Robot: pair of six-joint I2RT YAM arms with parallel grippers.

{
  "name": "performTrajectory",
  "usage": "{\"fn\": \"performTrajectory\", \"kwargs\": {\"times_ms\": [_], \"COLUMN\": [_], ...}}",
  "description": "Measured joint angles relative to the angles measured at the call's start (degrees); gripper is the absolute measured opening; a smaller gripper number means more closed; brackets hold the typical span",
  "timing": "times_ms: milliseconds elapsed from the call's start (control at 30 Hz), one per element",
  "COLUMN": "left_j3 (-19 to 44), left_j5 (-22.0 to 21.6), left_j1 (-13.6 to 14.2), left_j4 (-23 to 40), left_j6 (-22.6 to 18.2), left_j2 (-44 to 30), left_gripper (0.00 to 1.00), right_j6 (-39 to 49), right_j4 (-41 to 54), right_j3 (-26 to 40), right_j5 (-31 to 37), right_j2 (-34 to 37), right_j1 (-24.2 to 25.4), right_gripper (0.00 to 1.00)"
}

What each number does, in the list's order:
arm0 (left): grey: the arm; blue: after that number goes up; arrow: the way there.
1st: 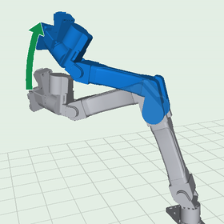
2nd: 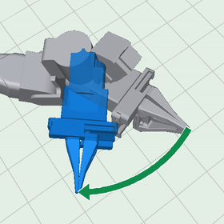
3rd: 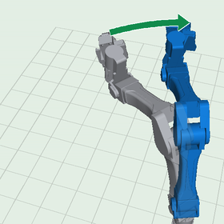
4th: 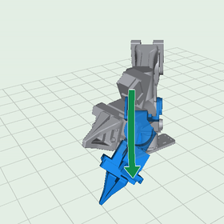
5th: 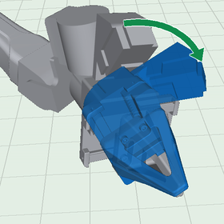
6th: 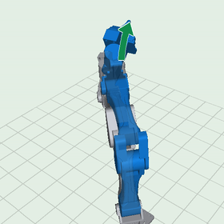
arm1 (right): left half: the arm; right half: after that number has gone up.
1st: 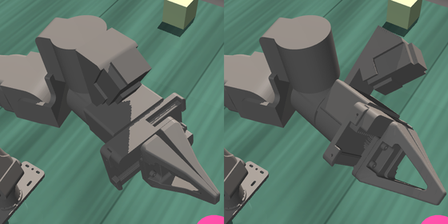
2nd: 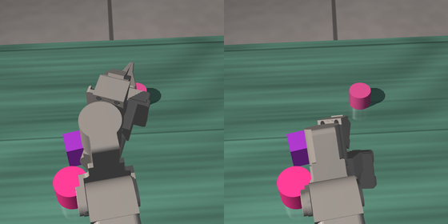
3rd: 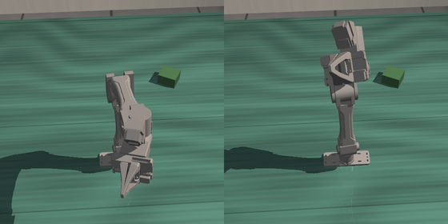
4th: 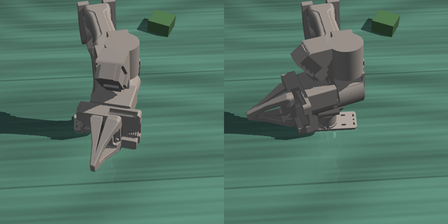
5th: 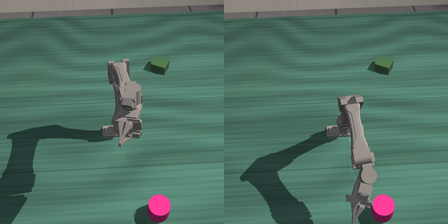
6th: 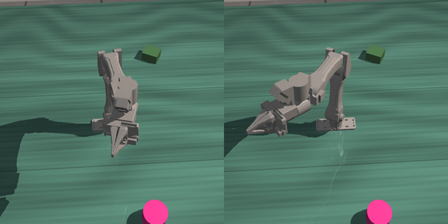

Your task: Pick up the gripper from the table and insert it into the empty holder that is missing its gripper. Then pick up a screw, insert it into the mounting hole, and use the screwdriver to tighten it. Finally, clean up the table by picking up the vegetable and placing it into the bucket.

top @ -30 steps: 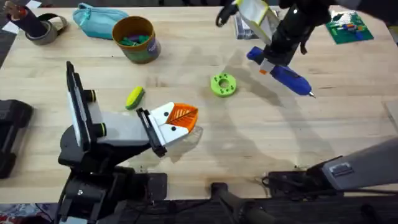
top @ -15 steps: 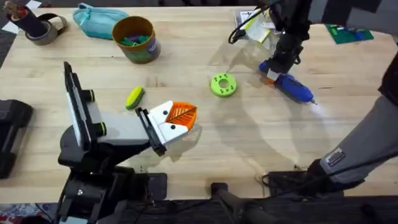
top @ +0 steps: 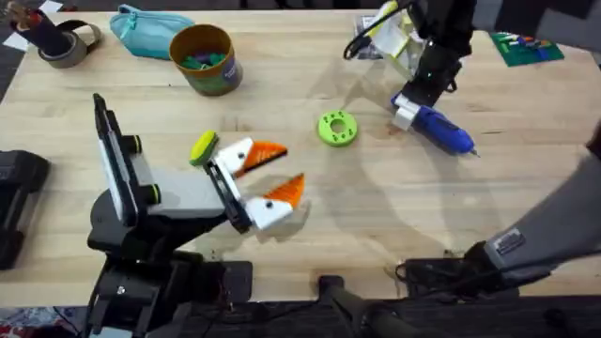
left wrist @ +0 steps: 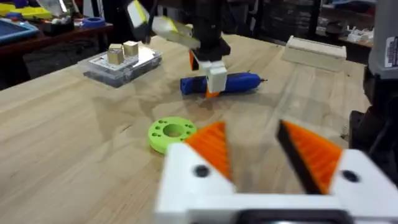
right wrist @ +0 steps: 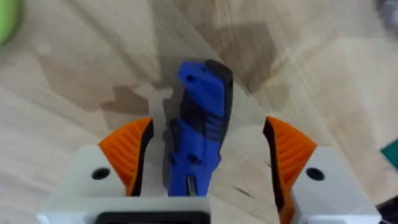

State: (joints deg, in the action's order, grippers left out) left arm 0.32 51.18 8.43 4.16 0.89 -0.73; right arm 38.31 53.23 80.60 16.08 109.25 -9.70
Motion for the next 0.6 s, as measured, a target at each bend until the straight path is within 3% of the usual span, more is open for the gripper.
{"fn": "performTrajectory", "kwargs": {"times_ms": [67,100,133,267,367,467,600], "left_j3": [0.0,0.0,0.0,0.0,-0.02,0.0,1.07], "left_j5": [0.0,0.02,0.02,-0.22,-1.95,-5.71,-12.16], "left_j1": [0.0,0.0,0.0,0.0,0.0,0.0,0.0], "left_j4": [0.0,0.0,0.0,-0.14,-3.38,-6.18,-4.48], "left_j6": [0.02,0.19,0.22,0.22,3.49,7.91,10.85], "left_j2": [0.0,0.0,0.0,-0.02,0.0,0.0,-0.06], "left_gripper": [0.847,0.946,0.975,0.986,0.986,0.986,0.985], "right_j6": [-0.22,-0.64,-1.35,-7.01,-13.31,-19.82,-28.81], "right_j4": [0.79,1.1,1.36,1.53,2.5,4.24,5.68], "right_j3": [-0.09,-0.09,-0.11,-0.09,-0.09,-0.09,-0.09], "right_j5": [-0.02,-0.02,-0.04,-0.06,-0.06,-0.09,-0.42], "right_j2": [-3.28,-5.33,-7.69,-15.26,-18.96,-21.91,-26.3], "right_j1": [-1.26,-1.97,-2.78,-6.0,-8.91,-12.39,-17.53], "right_gripper": [0.995,0.995,0.996,0.996,0.995,0.995,0.995]}}
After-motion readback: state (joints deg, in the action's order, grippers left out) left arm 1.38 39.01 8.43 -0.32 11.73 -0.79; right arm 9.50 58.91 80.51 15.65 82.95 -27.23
